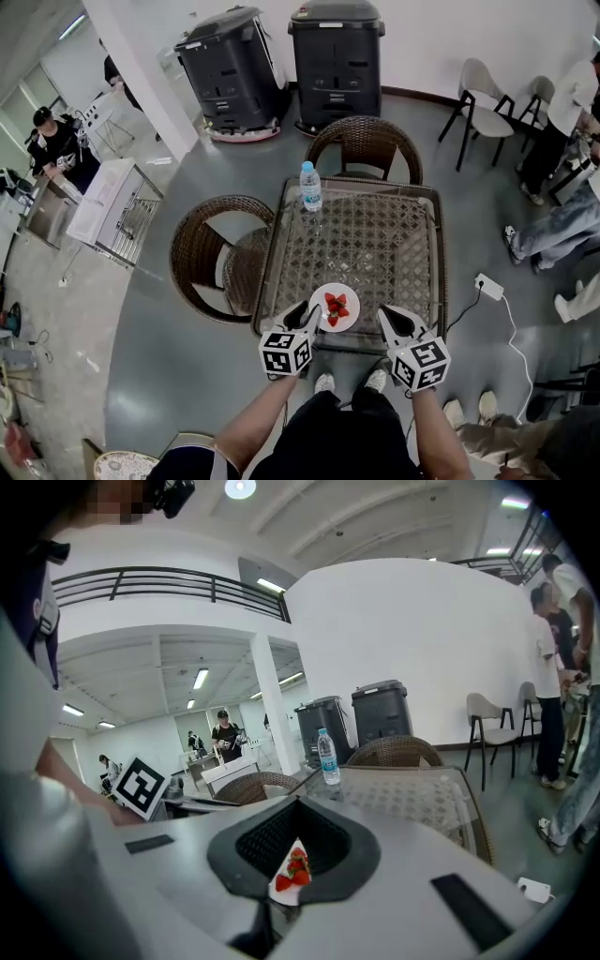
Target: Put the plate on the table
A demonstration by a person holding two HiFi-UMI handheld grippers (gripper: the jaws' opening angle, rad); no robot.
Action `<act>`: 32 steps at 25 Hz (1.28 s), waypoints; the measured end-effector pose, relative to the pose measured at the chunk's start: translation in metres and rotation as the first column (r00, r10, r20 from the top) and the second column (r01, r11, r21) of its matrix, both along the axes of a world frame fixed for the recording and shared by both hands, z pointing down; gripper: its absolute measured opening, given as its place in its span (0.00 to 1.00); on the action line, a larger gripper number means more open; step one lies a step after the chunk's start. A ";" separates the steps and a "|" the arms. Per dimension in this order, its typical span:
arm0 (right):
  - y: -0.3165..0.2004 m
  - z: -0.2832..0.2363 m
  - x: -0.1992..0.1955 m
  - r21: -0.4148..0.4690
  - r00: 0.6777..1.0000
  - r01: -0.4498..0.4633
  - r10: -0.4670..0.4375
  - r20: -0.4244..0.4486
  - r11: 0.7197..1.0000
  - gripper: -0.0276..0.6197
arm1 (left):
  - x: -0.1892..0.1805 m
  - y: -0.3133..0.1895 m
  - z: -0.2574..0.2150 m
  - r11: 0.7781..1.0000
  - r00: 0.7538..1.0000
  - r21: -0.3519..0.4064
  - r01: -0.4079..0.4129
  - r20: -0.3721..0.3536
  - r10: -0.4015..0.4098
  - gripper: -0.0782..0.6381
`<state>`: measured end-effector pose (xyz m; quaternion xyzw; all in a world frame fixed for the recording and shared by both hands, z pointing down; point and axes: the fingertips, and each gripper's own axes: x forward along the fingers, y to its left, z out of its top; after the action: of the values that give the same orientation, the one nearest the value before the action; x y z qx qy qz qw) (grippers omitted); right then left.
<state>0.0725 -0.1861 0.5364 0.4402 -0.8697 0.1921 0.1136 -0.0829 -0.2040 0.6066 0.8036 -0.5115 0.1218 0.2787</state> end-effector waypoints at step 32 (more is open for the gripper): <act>-0.004 -0.105 -0.075 0.269 0.990 0.105 -0.127 0.065 0.957 0.05 | 0.040 0.026 -0.172 0.882 0.965 0.398 -0.253 0.035 0.261 0.12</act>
<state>-0.0029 -0.1899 0.4313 0.3915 -0.9158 0.0850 0.0296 -0.0429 -0.1784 0.4346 0.9053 -0.4117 0.0429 0.0957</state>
